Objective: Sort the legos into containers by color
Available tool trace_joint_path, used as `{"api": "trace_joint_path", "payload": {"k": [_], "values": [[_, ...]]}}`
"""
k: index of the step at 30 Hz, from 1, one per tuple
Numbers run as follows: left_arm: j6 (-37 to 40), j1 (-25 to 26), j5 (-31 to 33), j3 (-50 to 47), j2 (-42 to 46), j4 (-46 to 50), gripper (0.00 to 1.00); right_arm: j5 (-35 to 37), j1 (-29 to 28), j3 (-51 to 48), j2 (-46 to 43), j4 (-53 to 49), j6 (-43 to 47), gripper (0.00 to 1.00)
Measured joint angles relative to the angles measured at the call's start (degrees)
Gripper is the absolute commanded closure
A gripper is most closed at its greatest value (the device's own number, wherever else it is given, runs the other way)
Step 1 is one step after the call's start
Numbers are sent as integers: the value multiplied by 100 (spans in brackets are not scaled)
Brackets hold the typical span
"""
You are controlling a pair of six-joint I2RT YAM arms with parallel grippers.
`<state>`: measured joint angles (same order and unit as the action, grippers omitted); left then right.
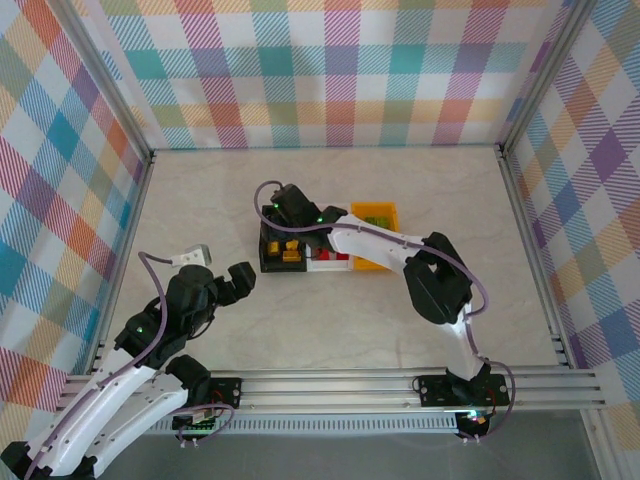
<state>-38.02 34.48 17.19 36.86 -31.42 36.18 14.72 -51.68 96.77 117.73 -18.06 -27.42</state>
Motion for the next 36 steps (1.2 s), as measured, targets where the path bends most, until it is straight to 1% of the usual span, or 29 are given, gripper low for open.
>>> {"api": "trace_joint_path", "payload": {"k": [2,4,5,8,11,13,15,17,20,23,26,28,30,33,36], "values": [[-81,0,50,-2,0,7,0,76,-44,-164,-264,66,46,20],[-177,0,90,-17,-2,-20,0,155,-131,-579,-785,133,87,7],[-221,0,114,-48,-7,-68,0,208,-203,-931,-1207,219,125,3],[-308,0,245,-162,-142,-267,0,337,-374,-1937,-2509,396,74,0],[-289,0,538,-192,-466,-566,0,470,-503,-3099,-3832,793,-114,0],[-127,-2,835,-190,-754,-925,0,621,-490,-3882,-4540,1019,-243,0],[199,-31,1222,-140,-1163,-1294,0,804,-459,-4599,-5088,1073,-367,0],[693,-157,1554,24,-1661,-1692,0,975,-433,-5001,-5344,981,-470,0],[1668,-573,1836,284,-2555,-2424,0,1200,-433,-5340,-5582,824,-610,0],[2472,-1172,1891,278,-3311,-3106,0,1517,-433,-5604,-5952,706,-732,0],[2964,-1735,1779,-76,-3871,-3882,0,1864,-431,-5855,-6323,634,-868,0],[3200,-1996,1720,-404,-4260,-4461,0,2129,-415,-5987,-6516,546,-984,0],[3403,-2116,1622,-632,-4697,-5025,0,2332,-365,-6111,-6688,450,-1043,0],[3762,-2127,1364,-778,-5405,-5899,0,2553,-232,-6328,-7038,284,-1054,0],[3906,-2188,1165,-710,-5783,-6297,0,2667,-42,-6596,-7488,251,-975,0]]}}
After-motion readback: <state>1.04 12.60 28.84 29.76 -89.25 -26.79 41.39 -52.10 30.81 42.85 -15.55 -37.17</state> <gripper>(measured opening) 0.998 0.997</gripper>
